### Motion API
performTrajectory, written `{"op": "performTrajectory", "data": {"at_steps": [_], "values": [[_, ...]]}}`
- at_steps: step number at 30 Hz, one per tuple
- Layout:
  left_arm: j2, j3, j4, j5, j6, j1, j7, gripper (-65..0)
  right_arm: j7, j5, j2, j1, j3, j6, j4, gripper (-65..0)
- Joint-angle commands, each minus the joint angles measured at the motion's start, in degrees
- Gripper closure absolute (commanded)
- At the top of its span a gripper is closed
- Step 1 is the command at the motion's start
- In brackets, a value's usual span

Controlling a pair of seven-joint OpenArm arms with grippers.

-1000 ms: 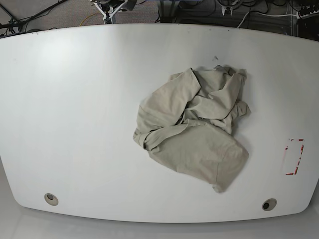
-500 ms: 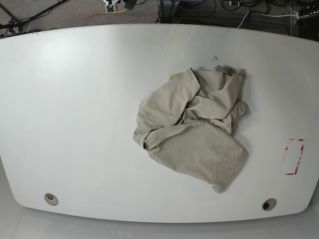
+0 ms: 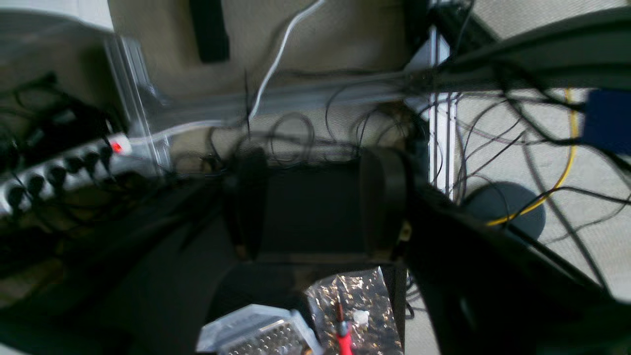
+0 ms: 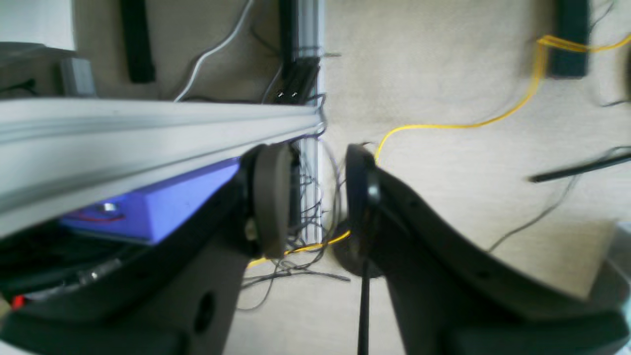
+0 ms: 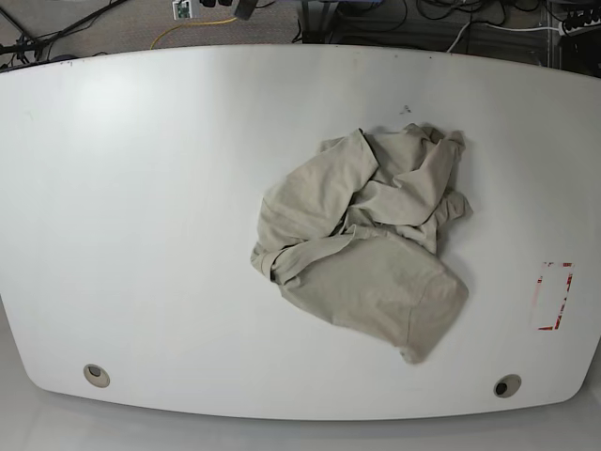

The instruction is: Fold the T-shirt properly

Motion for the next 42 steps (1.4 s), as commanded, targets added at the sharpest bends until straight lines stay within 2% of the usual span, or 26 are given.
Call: {"op": "performTrajectory", "data": {"at_steps": [1, 4, 6, 10, 14, 20, 24, 29, 31, 33, 35, 40, 42], "values": [[-0.1, -0.3, 5.7, -0.6, 0.2, 3.6, -0.9, -27.5, 0.5, 2.9, 0.1, -4.5, 0.2, 0.8, 6.1, -18.7], [-1.1, -0.3, 11.8, -4.4, 0.2, 7.3, -0.9, -27.5, 0.4, 4.6, 0.1, -7.8, 0.2, 0.8, 11.6, -18.7], [-4.2, -0.3, 17.3, -9.2, 0.2, 10.3, -0.9, -27.5, 0.4, 5.8, 0.0, -10.3, 0.2, 0.8, 15.5, -18.7], [-8.1, -0.3, 24.8, -18.0, 0.2, 14.2, -0.9, -27.5, 0.4, 8.2, 0.1, -13.9, 0.2, 0.8, 21.5, -18.7], [-10.8, -2.5, 31.2, -23.4, 0.3, 17.7, -0.9, -27.6, 0.4, 11.5, 0.2, -15.6, 1.4, 0.8, 25.7, -18.7], [-10.6, -6.9, 37.7, -24.3, 0.3, 18.6, -0.9, -28.1, 0.4, 12.4, 0.4, -11.5, 2.8, 0.8, 28.1, -18.7], [-10.6, -7.3, 38.3, -24.3, 0.3, 18.2, -0.9, -29.0, 0.3, 12.4, 2.6, -6.8, 2.7, 0.8, 27.8, -18.7], [-10.5, -7.1, 38.4, -24.3, 0.3, 16.6, -0.9, -41.3, -0.1, 12.2, 3.0, -0.5, 2.4, 0.8, 27.9, -19.3], [-10.4, -7.1, 38.3, -24.3, 0.3, 15.7, -0.9, -42.6, -1.7, 12.1, 3.1, 2.1, 2.4, 0.9, 27.9, -19.3], [-10.2, -7.1, 38.1, -24.3, 0.4, 15.3, -0.9, -42.8, -4.9, 12.1, 4.5, 5.7, 2.4, 0.9, 27.9, -19.3], [-8.6, -7.1, 38.1, -24.3, 0.3, 15.0, -0.9, -42.8, -7.2, 12.5, 5.7, 7.9, 2.4, 1.4, 27.9, -19.3], [-4.9, -8.4, 38.3, -24.1, 0.3, 13.6, -0.9, -42.8, -14.7, 12.1, 6.9, 17.1, 2.4, 4.8, 27.8, -19.8], [-4.3, -8.7, 38.3, -24.0, 0.3, 13.0, -0.9, -42.8, -18.1, 12.1, 6.9, 20.3, 2.4, 5.9, 27.8, -23.6]]}}
